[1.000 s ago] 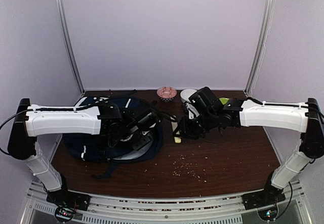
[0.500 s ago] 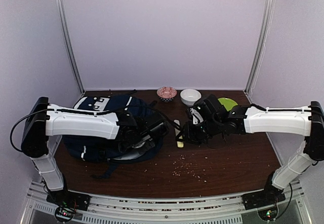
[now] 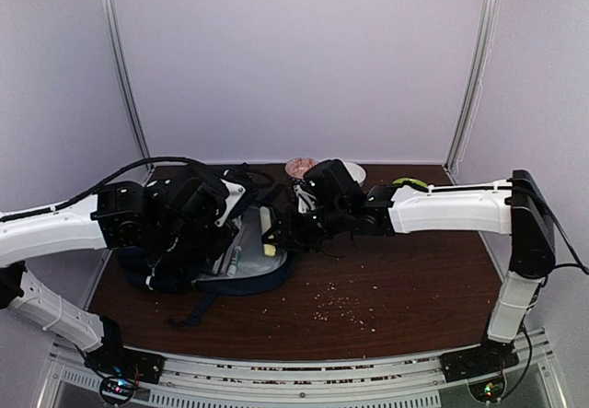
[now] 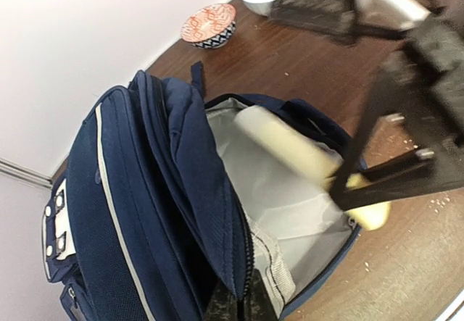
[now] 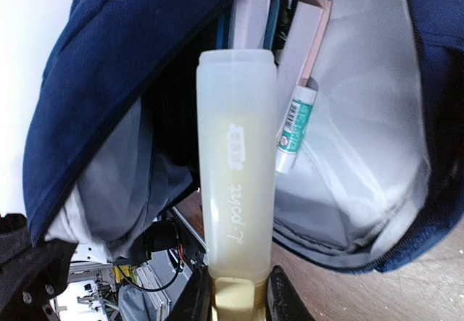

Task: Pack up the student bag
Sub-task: Place the stationery in the student bag, then move the student bag to the center of the board.

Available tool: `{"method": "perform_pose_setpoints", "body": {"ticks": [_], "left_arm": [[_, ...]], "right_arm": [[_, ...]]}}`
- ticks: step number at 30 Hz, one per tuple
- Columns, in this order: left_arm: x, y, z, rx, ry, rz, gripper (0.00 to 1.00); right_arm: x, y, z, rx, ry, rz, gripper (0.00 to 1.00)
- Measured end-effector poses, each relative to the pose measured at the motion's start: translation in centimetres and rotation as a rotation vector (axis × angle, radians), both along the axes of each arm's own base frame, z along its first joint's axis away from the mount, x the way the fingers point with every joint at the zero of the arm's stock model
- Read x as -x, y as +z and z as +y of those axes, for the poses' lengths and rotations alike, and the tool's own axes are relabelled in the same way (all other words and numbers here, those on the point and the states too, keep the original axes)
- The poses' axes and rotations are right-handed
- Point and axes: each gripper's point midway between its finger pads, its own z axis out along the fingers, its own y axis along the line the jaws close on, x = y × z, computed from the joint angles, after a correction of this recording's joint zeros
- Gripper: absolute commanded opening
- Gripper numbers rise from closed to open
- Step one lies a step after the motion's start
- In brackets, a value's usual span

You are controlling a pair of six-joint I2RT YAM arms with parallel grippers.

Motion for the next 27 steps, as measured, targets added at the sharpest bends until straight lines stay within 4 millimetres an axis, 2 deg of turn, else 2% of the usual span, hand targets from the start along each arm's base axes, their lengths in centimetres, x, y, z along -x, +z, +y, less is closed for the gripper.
{"method": "perform_pose_setpoints", "body": {"ticks": [3, 4, 6, 8, 11, 16, 18, 20, 21, 22, 25, 27], "left_arm": [[0.5, -0.5, -0.1, 0.009, -0.024, 0.026, 0.00], [0.7, -0.7, -0.2, 0.012, -0.032, 0.035, 0.00], [0.9, -1.0, -0.4, 0.017, -0.041, 0.046, 0.00], [1.0, -1.1, -0.5, 0.024, -0.048, 0.052, 0.00], [1.0, -1.1, -0.7, 0.032, -0.053, 0.054, 0.00], [1.1, -0.9, -0.8, 0.043, -0.058, 0.059, 0.00], [1.3, -1.0, -0.9, 0.046, -0.065, 0.065, 0.00], [1.4, -1.0, -1.0, 0.050, -0.072, 0.072, 0.00], [1.5, -1.1, -1.1, 0.053, -0.080, 0.079, 0.00], [1.6, -1.1, -1.3, 0.057, -0.088, 0.087, 0.00], [2.1, -1.2, -1.9, 0.070, -0.117, 0.114, 0.00], [2.1, -1.2, -2.6, 0.080, -0.136, 0.131, 0.00]], "right_arm": [[-0.6, -0.9, 2.1, -0.011, 0.009, 0.029, 0.11], [-0.8, -1.4, 2.7, -0.009, 0.012, 0.037, 0.20], [-1.4, -2.5, 4.0, 0.002, 0.017, 0.047, 0.43], [-1.7, -3.6, 4.5, 0.034, 0.022, 0.058, 0.53], [-2.1, -4.1, 4.6, 0.079, 0.031, 0.042, 0.62], [-2.6, -2.3, 3.1, 0.126, 0.013, -0.052, 0.67], [-2.6, -0.8, 1.5, 0.149, -0.005, -0.108, 0.67], [-2.5, 0.8, -1.0, 0.193, -0.048, -0.188, 0.68], [-2.4, 1.6, -2.7, 0.227, -0.081, -0.243, 0.88], [-2.1, 2.7, -4.7, 0.264, -0.125, -0.309, 0.99], [-1.2, 4.7, -9.8, 0.289, -0.248, -0.422, 1.00], [-0.3, 3.4, -13.6, 0.246, -0.307, -0.425, 0.99]]}}
